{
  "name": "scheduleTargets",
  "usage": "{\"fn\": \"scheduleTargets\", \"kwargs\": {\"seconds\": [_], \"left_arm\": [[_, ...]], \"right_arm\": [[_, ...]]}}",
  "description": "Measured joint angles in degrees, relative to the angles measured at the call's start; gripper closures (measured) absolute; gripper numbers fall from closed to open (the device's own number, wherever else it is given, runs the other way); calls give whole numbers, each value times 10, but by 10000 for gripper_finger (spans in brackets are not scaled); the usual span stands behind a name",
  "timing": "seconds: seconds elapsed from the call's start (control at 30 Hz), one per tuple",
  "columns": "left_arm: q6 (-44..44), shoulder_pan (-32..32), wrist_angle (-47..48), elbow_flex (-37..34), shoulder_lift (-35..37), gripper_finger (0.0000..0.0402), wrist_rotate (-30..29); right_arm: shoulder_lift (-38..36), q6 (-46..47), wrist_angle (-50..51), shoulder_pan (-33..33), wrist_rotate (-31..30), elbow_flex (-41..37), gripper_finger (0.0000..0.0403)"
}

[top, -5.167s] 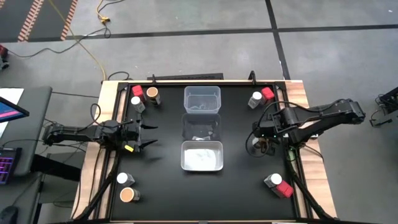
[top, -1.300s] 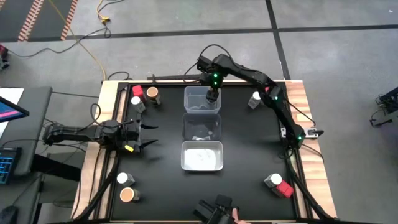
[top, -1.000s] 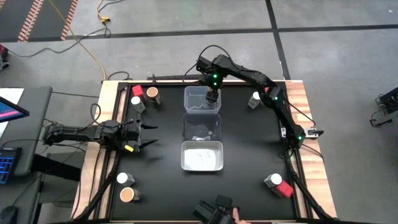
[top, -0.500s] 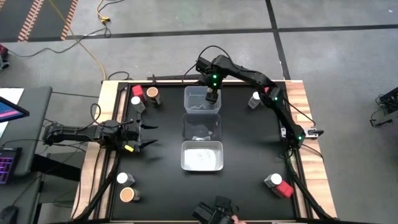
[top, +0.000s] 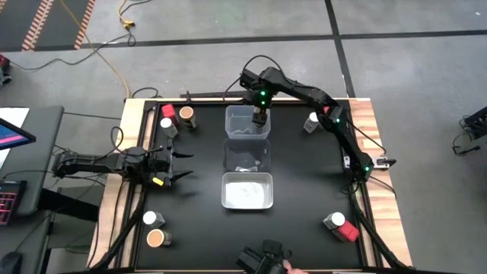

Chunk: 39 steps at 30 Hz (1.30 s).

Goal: Sort spices by type
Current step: Put the middle right brown seasoning bottle into the white transparent bin, then put the bottom left white seasoning bottle into the black transparent bin

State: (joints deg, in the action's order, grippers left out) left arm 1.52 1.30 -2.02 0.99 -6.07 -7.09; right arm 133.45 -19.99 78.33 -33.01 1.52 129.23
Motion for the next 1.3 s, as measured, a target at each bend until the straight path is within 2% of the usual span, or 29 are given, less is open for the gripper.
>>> {"fn": "scheduleTargets", "kwargs": {"seconds": [0.2,0.43,0.63,0.83,1.0,1.13,1.3], "left_arm": [[0,0,0,0,0,116,0],[0,0,0,0,0,116,0],[0,0,0,0,0,116,0],[0,0,0,0,0,116,0],[0,0,0,0,0,116,0],[0,0,0,0,0,116,0],[0,0,0,0,0,116,0]], "right_arm": [[0,0,-6,0,0,0,6],[-22,0,-3,0,0,0,17],[-85,14,-4,0,0,0,12],[-165,139,-26,-1,0,0,13],[-216,160,-22,13,1,-5,13],[-269,181,-69,47,2,-81,14],[-369,245,-200,110,-10,-281,14]]}}
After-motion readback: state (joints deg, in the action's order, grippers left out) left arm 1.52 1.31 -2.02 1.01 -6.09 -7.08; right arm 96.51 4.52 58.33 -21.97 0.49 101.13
